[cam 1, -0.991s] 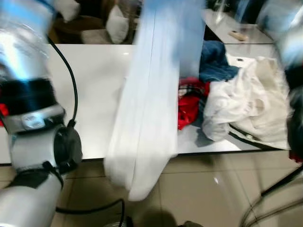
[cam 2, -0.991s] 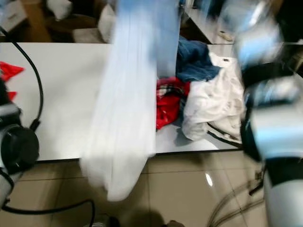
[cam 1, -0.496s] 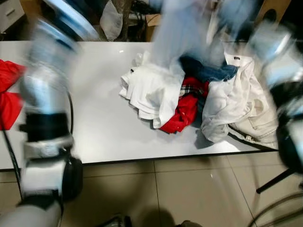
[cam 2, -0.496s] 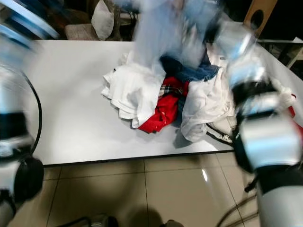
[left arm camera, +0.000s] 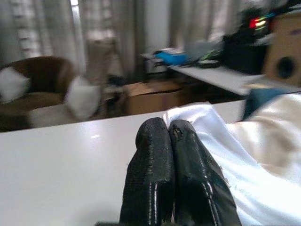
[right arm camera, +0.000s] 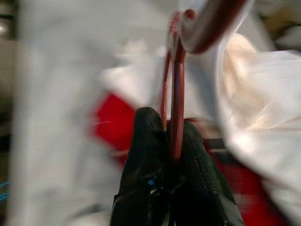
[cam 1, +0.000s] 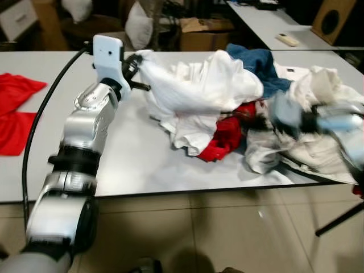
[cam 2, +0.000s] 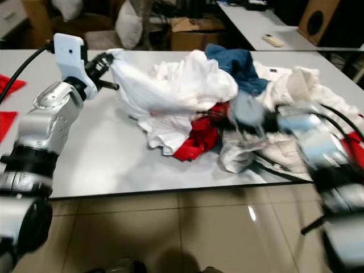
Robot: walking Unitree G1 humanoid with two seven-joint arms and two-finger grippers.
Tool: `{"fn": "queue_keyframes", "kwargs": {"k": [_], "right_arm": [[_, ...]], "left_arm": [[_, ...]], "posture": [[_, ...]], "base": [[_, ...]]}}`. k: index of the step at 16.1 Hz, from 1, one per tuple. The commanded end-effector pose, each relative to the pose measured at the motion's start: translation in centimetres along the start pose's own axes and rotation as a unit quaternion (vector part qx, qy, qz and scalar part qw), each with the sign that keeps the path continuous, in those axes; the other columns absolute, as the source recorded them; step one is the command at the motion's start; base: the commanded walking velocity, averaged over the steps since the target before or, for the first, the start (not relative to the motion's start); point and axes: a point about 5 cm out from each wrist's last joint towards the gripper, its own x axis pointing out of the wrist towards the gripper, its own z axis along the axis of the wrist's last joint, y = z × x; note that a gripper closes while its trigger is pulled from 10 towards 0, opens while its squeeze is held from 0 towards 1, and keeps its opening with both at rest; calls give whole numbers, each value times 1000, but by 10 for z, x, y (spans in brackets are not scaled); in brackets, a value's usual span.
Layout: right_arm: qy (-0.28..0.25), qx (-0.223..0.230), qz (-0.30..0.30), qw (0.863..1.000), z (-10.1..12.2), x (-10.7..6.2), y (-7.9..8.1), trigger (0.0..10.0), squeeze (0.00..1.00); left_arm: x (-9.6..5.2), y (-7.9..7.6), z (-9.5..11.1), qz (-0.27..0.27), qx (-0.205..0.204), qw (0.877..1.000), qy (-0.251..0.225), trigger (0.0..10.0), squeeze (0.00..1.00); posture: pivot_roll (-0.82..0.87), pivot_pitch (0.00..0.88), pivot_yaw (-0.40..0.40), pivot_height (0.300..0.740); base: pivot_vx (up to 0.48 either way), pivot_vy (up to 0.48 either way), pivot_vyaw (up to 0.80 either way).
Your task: Hang hanger
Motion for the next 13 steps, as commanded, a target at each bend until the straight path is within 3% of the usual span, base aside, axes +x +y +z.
{"fn": "queue_keyframes", "kwargs": {"k": [1, 3, 5, 7, 8, 13], "right_arm": [[-9, -8, 20, 1000, 11, -9, 3, 10000, 0], [-1, -19, 18, 1000, 19, -24, 7, 10000, 0], [-15, -23, -22, 999, 37, -44, 4, 10000, 0], [-38, -15, -58, 997, 52, -62, 3, 10000, 0], [-46, -11, -68, 997, 56, -67, 3, 10000, 0], [-46, -11, -68, 997, 56, -67, 3, 10000, 0]], "left_arm": [[1, 7, -6, 23, 12, 1000, 9, 10000, 0], [-1, 12, -24, 31, 27, 998, 39, 10000, 0], [-7, 8, -46, 4, 40, 997, 69, 10000, 0], [-14, 2, -61, -51, 67, 993, 89, 10000, 0], [-18, -1, -66, -84, 61, 990, 98, 10000, 0], [-18, -1, -66, -84, 61, 990, 98, 10000, 0]], "posture": [[-145, 0, 66, 740], [-148, 0, 72, 740], [-157, 0, 84, 740], [-157, 0, 84, 740], [-158, 0, 85, 740], [-158, 0, 85, 740]], "base": [[0, 0, 0], [0, 0, 0], [0, 0, 0], [0, 0, 0], [0, 0, 0], [0, 0, 0]]}}
